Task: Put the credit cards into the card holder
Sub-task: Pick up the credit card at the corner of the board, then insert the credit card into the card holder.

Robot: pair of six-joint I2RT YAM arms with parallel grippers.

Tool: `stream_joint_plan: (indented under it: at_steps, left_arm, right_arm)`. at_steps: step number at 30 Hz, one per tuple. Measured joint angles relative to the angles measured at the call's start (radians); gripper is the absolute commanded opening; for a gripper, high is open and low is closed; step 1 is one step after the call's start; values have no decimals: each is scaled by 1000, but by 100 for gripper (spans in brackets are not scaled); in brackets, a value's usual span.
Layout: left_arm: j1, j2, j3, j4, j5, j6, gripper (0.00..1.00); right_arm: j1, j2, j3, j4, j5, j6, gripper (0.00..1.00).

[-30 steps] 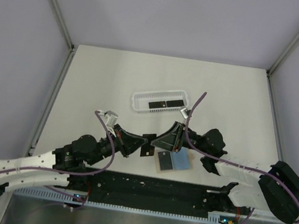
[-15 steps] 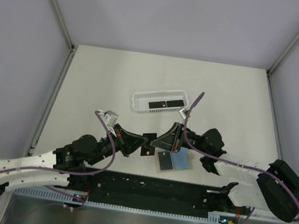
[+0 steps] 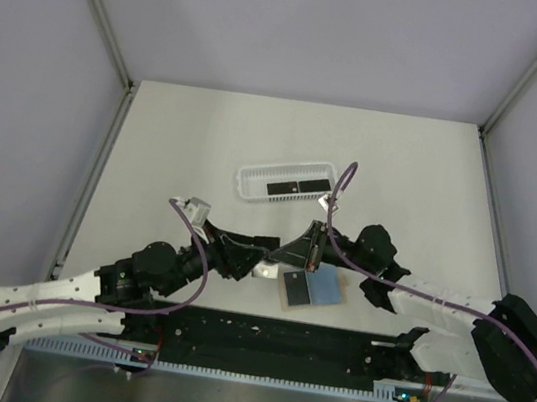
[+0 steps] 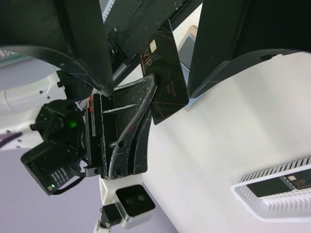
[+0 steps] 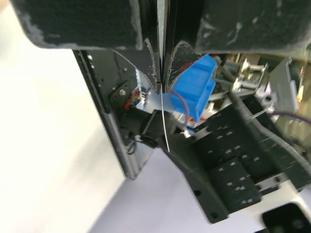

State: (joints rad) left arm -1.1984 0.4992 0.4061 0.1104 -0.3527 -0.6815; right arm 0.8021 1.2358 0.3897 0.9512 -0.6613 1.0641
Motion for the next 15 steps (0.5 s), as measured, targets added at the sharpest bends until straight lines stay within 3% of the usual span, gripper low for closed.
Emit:
stream_joint_plan:
  at_steps: [8,15]
  left_arm:
    - [2,-24,2,-81,-98,-6,78]
    - [9,65,34,-111,-120,-5,75]
  right_arm:
    - [-15,-212,165,-783,357,-230,0]
    - [-35,-238,207,-1186,573,-326,0]
